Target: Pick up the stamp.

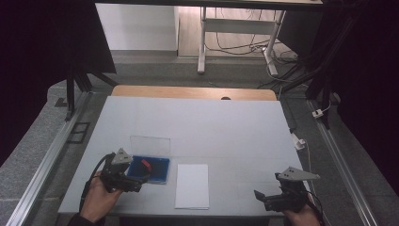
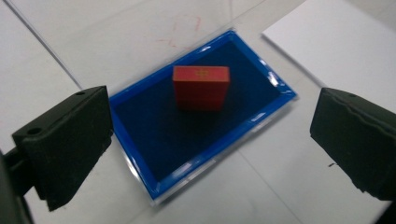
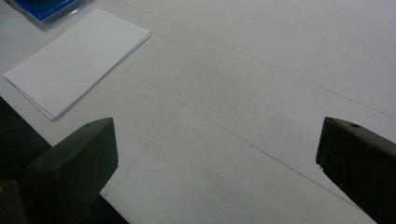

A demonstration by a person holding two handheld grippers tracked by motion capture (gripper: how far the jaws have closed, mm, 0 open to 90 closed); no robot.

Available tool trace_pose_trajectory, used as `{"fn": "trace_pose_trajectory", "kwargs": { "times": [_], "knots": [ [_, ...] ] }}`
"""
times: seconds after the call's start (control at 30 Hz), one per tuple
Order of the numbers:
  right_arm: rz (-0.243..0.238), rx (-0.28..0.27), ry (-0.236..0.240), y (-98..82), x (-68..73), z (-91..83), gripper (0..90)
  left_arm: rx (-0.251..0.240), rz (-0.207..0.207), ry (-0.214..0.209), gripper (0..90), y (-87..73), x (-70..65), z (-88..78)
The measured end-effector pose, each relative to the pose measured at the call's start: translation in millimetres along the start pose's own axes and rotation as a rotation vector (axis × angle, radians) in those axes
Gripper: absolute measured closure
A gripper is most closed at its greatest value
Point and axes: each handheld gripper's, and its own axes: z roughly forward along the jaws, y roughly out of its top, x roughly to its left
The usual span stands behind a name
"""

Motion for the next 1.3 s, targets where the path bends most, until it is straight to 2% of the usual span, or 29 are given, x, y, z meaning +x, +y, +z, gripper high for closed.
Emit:
{"fn": "trace_pose_trajectory", "kwargs": {
  "times": [0.2, 0.37, 0.57, 0.63, 0.67, 0.7, 0.73, 0.77, 0.87, 0.9, 1.03, 1.13, 1.3],
  "knots": [
    [-0.003, 0.005, 0.0, 0.2, 0.2, 0.3, 0.0, 0.018, 0.013, -0.001, 0.0, 8.0, 5.9, 10.4],
    [-0.006, 0.007, 0.0, 0.3, 0.5, 0.8, 0.0, 0.038, 0.024, -0.029, 0.0, 13.4, 9.6, 19.7],
    [-0.006, 0.008, 0.001, 0.3, 0.7, 0.9, 0.0, 0.074, 0.069, -0.027, 2.9, 18.0, 8.8, 28.4],
    [-0.006, 0.008, 0.0, 0.3, 0.8, 1.1, 0.0, 0.088, 0.077, -0.012, 6.2, 18.9, 8.5, 29.7],
    [-0.007, 0.008, 0.002, 0.3, 0.8, 1.2, 0.0, 0.087, 0.079, -0.013, 13.1, 19.0, 8.8, 29.6],
    [-0.007, 0.008, 0.002, 0.3, 0.8, 1.2, 0.0, 0.087, 0.08, -0.016, 13.1, 19.3, 9.0, 29.4],
    [-0.007, 0.009, 0.002, 0.3, 0.8, 1.3, 0.0, 0.086, 0.08, -0.021, 20.6, 19.5, 9.2, 29.2],
    [-0.007, 0.009, 0.002, 0.3, 0.8, 1.3, 0.0, 0.087, 0.081, -0.029, 20.6, 19.5, 9.4, 29.1],
    [-0.008, 0.009, 0.001, 0.3, 0.9, 1.3, 0.0, 0.095, 0.088, -0.033, 33.3, 20.4, 9.1, 28.4],
    [-0.008, 0.009, 0.001, 0.3, 0.9, 1.3, 0.0, 0.095, 0.089, -0.035, 33.3, 20.6, 9.0, 28.2],
    [-0.008, 0.01, 0.0, 0.4, 0.9, 1.4, 0.0, 0.098, 0.082, -0.046, 42.4, 21.7, 9.1, 27.4],
    [-0.009, 0.011, 0.0, 0.4, 1.1, 1.6, 0.0, 0.093, 0.077, -0.055, 52.4, 22.4, 9.4, 26.3],
    [-0.01, 0.012, 0.0, 0.4, 1.1, 1.6, 0.0, 0.099, 0.064, -0.051, 57.6, 23.1, 10.1, 26.0]
  ]
}}
